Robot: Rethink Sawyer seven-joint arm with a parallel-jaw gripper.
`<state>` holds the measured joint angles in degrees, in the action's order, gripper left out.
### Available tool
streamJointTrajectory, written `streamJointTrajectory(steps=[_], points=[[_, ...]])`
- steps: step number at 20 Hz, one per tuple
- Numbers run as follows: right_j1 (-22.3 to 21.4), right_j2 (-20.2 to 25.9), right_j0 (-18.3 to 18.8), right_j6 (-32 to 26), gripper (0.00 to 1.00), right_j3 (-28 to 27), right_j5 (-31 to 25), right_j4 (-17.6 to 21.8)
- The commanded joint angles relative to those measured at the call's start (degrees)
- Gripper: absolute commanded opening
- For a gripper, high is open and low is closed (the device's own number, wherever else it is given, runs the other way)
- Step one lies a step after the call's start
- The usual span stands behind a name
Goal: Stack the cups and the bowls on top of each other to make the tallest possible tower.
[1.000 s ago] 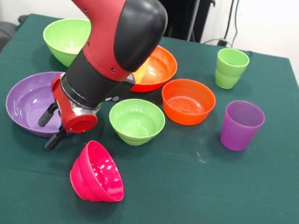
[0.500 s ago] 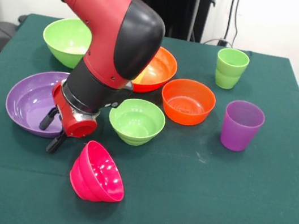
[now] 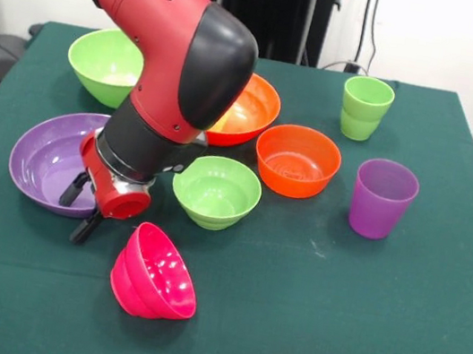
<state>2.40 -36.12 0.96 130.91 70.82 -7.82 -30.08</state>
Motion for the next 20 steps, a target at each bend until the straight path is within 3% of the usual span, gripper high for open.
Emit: streamJointTrajectory(steps=[1,5,20], points=[[-0.56,9.68,1.18,6.31,1.0,0.29,1.37,1.57],[-2.22,10.67,1.6,5.85,1.0,2.66,1.76,2.67],[-1.9,11.7,1.97,5.94,1.0,3.23,3.52,3.24]])
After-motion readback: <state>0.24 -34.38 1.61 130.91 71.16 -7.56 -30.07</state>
